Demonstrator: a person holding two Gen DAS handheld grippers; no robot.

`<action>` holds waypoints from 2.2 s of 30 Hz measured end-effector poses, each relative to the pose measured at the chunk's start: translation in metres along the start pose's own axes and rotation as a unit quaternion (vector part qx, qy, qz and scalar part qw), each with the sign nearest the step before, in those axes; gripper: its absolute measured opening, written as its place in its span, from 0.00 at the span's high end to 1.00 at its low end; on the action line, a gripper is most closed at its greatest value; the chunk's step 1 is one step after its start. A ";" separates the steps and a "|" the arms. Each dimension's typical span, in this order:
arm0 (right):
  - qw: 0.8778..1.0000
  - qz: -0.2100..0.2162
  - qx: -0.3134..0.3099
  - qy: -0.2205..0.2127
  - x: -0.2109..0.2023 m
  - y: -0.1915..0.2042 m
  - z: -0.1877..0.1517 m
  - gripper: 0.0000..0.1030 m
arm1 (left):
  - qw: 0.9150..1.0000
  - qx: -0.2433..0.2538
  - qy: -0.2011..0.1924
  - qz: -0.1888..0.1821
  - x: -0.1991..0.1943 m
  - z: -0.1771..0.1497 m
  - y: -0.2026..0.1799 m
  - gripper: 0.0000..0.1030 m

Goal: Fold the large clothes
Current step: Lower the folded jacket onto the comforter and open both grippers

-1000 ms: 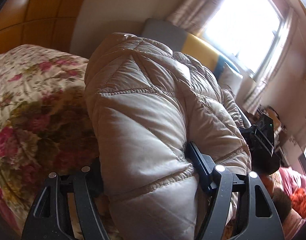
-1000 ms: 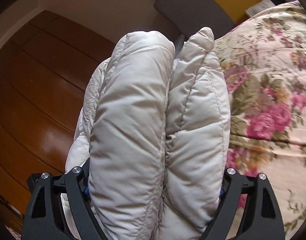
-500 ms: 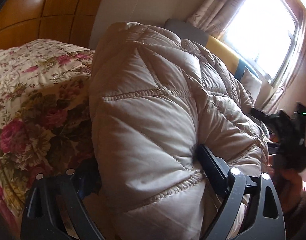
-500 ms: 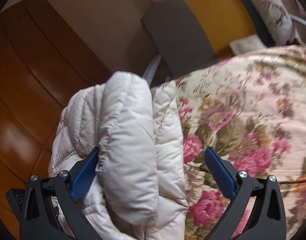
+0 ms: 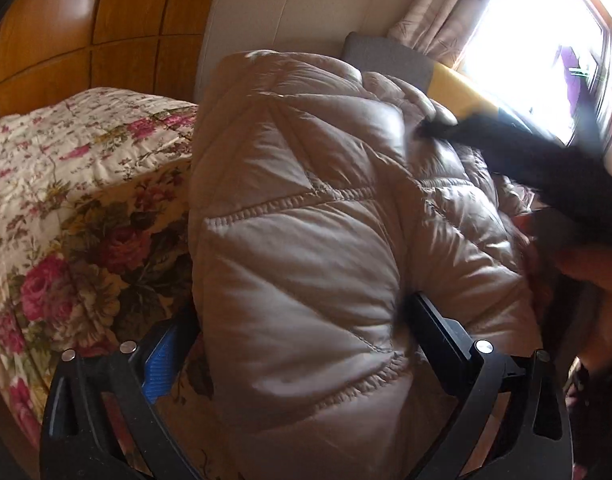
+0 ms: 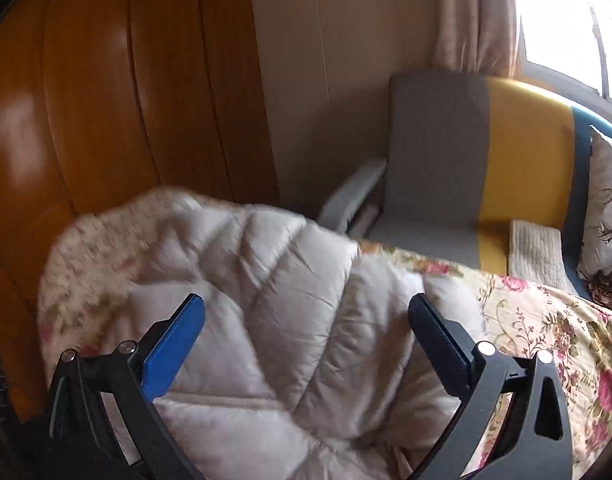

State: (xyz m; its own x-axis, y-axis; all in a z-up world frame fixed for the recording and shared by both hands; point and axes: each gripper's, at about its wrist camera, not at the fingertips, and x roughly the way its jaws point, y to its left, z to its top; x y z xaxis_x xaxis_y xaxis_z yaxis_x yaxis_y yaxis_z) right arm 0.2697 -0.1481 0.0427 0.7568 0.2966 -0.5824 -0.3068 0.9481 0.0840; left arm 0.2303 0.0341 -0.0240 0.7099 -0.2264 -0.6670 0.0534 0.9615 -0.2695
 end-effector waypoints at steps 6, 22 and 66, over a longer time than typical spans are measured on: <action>0.996 -0.029 0.036 0.080 0.072 -0.025 -0.002 0.02 | 1.000 0.009 0.000 -0.017 0.022 0.011 -0.004 0.03; 0.996 0.000 0.074 0.046 0.054 -0.035 -0.017 0.02 | 1.000 -0.008 -0.011 -0.001 -0.005 -0.007 0.007 0.03; 0.993 -0.104 0.053 0.032 -0.170 0.034 -0.220 0.02 | 0.978 0.054 -0.081 0.184 -0.126 -0.110 -0.019 0.03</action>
State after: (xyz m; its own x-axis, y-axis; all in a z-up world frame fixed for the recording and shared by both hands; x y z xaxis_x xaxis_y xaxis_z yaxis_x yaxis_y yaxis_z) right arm 0.0040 -0.1912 -0.0332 0.7579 0.0893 -0.6463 -0.0835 0.9957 0.0397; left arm 0.0625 0.0276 -0.0109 0.7965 0.1579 -0.5837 -0.1596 0.9860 0.0489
